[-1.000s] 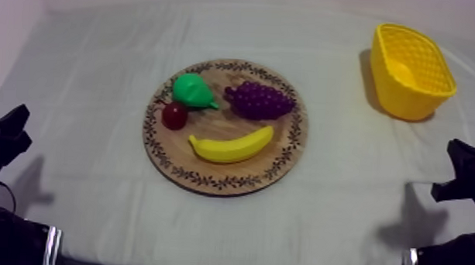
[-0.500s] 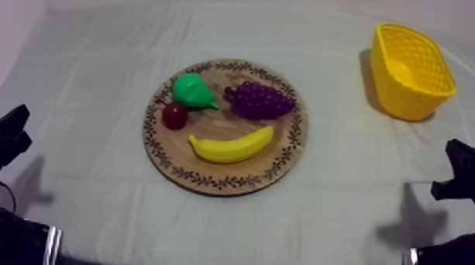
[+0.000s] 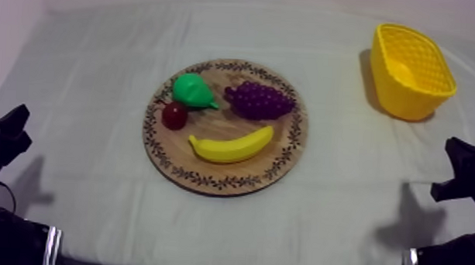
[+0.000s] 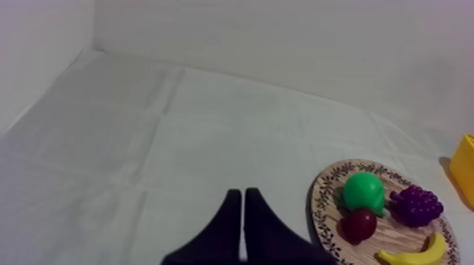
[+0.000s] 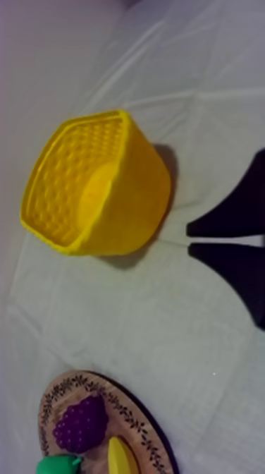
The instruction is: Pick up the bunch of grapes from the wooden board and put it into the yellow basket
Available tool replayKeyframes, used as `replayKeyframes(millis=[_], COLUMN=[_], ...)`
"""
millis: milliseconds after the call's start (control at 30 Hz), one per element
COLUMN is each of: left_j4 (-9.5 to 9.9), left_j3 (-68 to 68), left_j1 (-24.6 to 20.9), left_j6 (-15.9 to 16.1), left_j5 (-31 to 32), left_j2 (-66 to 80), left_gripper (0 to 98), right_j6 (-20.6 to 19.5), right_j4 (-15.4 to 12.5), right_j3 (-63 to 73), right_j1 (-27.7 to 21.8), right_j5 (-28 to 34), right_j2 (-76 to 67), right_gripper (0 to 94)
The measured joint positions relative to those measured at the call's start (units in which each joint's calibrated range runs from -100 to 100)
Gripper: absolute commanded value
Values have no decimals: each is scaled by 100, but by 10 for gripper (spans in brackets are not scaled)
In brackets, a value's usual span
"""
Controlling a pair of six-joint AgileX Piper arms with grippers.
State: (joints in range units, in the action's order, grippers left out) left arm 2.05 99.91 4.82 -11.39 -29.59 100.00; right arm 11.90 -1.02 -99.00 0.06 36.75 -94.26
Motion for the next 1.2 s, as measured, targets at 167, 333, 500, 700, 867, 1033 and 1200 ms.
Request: replayKeyframes(millis=[167, 333, 500, 700, 867, 1033, 1200], left_j4=[0, 0, 0, 0, 0, 0, 0], left_j3=[0, 0, 0, 0, 0, 0, 0], left_j1=[0, 0, 0, 0, 0, 0, 0], left_j6=[0, 0, 0, 0, 0, 0, 0], left_j5=[0, 0, 0, 0, 0, 0, 0], left_j2=[0, 0, 0, 0, 0, 0, 0], left_gripper=[1, 1, 1, 1, 1, 1, 1], right_j6=[84, 140, 122, 80, 82, 156, 155], right_j4=[12, 68, 227, 376, 435, 433, 450], right_j3=[303, 730, 1253, 1900, 2568, 3351, 4170], right_j1=[106, 276, 503, 745, 957, 1165, 1409], right_j5=[-78, 15, 84, 300, 675, 1066, 1453], right_j2=[292, 763, 1327, 2043, 2609, 3223, 3808], right_gripper=[5, 5, 5, 6, 6, 6, 6])
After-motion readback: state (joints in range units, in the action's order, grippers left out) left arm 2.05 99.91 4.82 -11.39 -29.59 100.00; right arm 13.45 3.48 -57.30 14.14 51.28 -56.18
